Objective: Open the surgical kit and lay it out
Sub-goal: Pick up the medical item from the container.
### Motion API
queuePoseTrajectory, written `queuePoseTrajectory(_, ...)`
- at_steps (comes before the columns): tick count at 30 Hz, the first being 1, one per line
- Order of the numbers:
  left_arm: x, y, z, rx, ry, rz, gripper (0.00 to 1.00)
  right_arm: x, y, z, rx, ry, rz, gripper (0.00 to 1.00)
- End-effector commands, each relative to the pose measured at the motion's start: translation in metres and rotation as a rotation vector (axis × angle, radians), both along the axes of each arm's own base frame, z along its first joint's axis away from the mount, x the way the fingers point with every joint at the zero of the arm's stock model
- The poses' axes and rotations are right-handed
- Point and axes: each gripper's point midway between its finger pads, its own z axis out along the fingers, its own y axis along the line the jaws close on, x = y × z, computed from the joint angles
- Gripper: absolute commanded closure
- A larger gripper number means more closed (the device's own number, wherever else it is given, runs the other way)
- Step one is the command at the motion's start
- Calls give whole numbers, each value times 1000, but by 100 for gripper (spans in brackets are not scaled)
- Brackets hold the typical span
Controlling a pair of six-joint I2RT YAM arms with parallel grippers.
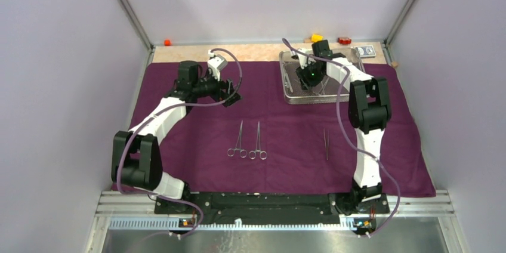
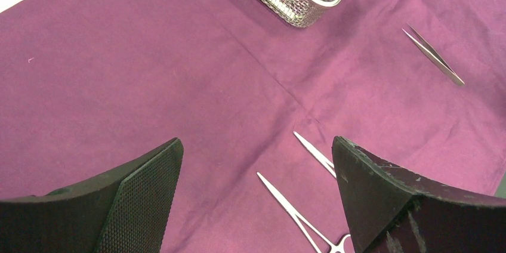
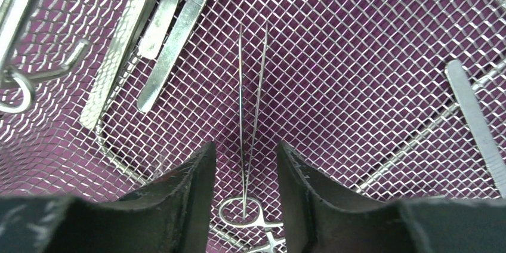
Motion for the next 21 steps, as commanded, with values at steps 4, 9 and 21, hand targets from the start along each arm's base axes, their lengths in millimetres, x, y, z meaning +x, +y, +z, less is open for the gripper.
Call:
queuePoseTrajectory(4,10,-4,19,-24,-56,-21,1,-8,1,-14,-12,16,28,67)
queuePoseTrajectory(9,11,-4,17,-24,-47,-25,1,-6,0,-10,-14,12,27,79)
queuePoseTrajectory(21,14,-4,23,-21,-56,-23,1,9,8,67,44,-109,6,99)
